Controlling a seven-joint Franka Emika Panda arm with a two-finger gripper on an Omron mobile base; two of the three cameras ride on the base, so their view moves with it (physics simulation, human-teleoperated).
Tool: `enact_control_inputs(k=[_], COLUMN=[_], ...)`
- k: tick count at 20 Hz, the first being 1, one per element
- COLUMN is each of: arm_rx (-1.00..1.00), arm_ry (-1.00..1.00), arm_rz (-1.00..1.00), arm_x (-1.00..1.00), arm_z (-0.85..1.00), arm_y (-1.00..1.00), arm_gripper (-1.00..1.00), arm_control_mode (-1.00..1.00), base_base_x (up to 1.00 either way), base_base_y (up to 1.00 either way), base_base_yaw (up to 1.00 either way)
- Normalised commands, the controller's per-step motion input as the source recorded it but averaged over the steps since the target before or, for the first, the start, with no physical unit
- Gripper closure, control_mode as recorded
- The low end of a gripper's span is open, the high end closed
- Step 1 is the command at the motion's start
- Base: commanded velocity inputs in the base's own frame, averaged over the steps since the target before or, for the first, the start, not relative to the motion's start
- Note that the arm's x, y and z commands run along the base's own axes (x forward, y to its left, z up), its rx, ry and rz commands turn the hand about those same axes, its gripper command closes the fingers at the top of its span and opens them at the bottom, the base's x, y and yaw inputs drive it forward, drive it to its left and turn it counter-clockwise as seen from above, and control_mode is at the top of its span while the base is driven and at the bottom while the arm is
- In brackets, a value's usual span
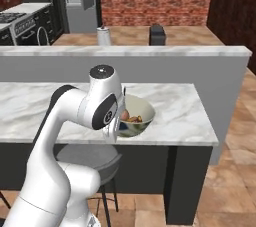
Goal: Pick the chicken drumstick and onion from their plates and place them in the bowl. Then put the bowl in the fridge.
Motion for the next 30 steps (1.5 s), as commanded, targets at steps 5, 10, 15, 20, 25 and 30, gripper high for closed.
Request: enact_control_inputs(k=[5, 10, 15, 20, 25, 30], arm_rx=[0.00, 0.00, 0.00, 0.00, 0.00, 0.00], arm_ry=[0.00, 0.00, 0.00, 0.00, 0.00, 0.00], arm_rz=[0.00, 0.00, 0.00, 0.00, 0.00, 0.00], arm_x=[0.00, 0.00, 0.00, 0.00, 0.00, 0.00], arm_z=[0.00, 0.00, 0.00, 0.00, 0.00, 0.00], arm_y=[0.00, 0.00, 0.00, 0.00, 0.00, 0.00], arm_gripper=[1.00, 1.00, 1.00, 1.00, 1.00, 1.00], arm_control_mode=[1.00, 1.00, 1.00, 1.00, 1.00, 1.00], base_base_x=[0.29, -0.07, -0.07, 0.15, 0.34, 0.40], base_base_y=[-0.71, -0.77, -0.72, -0.70, -0.66, -0.64], base_base_yaw=[-0.01, -0.19, -0.27, -0.16, -0.08, -0.04])
